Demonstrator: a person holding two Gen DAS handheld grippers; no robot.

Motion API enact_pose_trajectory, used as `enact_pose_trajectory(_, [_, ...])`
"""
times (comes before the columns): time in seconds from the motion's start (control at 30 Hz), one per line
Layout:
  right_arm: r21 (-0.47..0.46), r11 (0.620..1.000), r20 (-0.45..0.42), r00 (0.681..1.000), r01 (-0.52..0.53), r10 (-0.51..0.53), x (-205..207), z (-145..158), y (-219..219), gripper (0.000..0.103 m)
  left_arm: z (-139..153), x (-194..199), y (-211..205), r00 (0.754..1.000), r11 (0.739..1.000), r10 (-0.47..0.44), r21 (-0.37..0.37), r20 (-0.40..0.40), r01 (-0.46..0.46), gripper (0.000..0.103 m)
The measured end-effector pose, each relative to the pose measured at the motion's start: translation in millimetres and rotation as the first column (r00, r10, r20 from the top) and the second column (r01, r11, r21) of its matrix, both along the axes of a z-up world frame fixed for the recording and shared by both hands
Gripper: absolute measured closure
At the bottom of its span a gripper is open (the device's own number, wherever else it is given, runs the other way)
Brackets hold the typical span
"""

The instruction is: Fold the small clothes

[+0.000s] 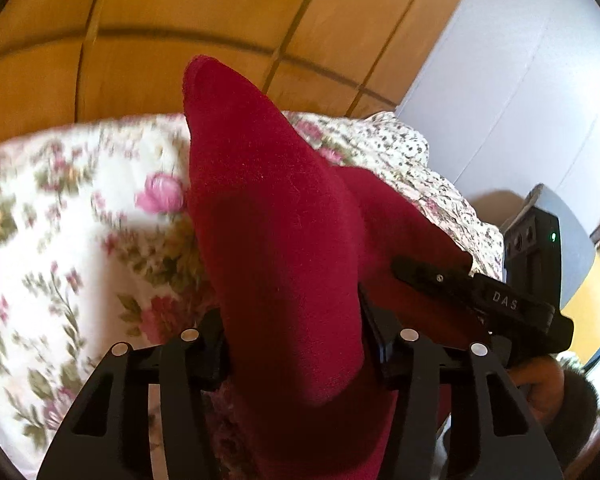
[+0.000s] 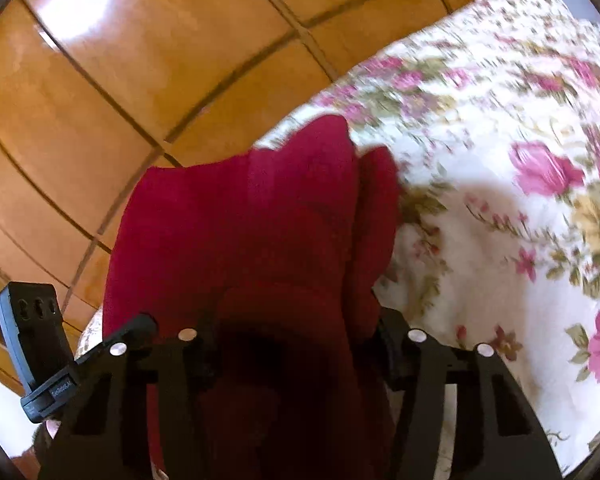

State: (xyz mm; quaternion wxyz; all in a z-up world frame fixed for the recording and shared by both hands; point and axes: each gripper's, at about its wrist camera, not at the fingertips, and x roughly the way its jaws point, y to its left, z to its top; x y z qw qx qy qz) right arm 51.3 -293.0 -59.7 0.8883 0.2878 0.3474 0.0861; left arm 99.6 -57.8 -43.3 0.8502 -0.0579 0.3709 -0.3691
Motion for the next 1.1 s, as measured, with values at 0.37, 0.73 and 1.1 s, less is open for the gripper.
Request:
enact_pose_trajectory(0.37, [-0.099,0.995,0.188,0.982,0.015,0.004,23,38,-3,0.054,34,24,-12,0.989,1.0,-0.016,-0.019,0.146,0.019,0.052])
enact_pose_trajectory(0.73, [-0.178,0.967,0.164,0.975,0.181,-0.152,82,24,-60,0.054,11,101,-89,0.978,0.997,-0.034,0.077,0.206,0.019,0.05])
enact_pose_trajectory(1.1, [-0.183,0.935,-0.057,0.946,0.305,-0.32,89,-23,-90,0.002,-44,133,-46,0.98,0.981,0.196,0.01,-0.016,-0.196,0.004])
